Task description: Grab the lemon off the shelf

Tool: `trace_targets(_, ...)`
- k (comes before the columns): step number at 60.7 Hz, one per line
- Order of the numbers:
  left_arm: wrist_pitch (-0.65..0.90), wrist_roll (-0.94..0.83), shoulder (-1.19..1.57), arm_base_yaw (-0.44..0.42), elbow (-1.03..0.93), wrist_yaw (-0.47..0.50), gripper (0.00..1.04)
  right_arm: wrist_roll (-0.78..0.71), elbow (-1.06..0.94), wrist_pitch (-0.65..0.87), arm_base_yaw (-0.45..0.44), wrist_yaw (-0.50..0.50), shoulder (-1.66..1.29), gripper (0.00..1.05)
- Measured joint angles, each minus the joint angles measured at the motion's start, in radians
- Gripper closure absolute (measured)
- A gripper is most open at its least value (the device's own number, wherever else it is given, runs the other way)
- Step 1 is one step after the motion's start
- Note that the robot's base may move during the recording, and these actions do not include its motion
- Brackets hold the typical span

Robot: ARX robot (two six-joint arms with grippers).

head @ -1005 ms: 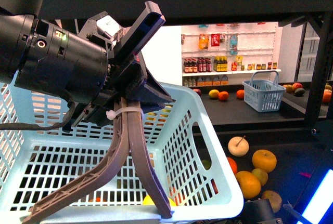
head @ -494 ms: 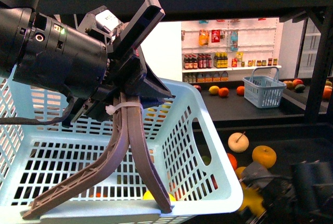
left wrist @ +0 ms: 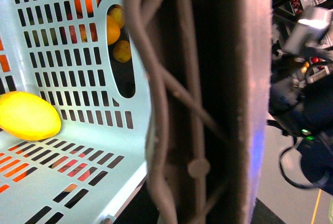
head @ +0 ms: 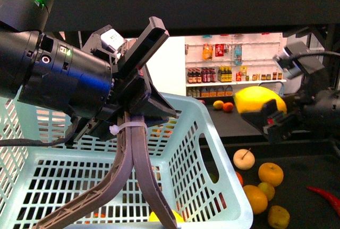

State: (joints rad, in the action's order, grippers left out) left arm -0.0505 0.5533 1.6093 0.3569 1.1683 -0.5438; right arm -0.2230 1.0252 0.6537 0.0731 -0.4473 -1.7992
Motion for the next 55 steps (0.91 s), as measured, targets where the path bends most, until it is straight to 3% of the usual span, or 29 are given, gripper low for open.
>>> trace_targets(33,0.000,0.000,0.000,0.000,0.000,-0.002,0.92,0.079,-0.023,-0.042,0.239,0.129,-0.024,0.33)
trace_targets(46,0.000,0.000,0.000,0.000,0.000,0.001,0.92,0.121,-0.023,-0.044,0.252,0.194,-0.023,0.01)
trace_targets(55,0.000,0.004,0.002,0.000,0.000,-0.002,0.92,0.152,-0.025,-0.054,0.195,0.257,0.027,0.02)
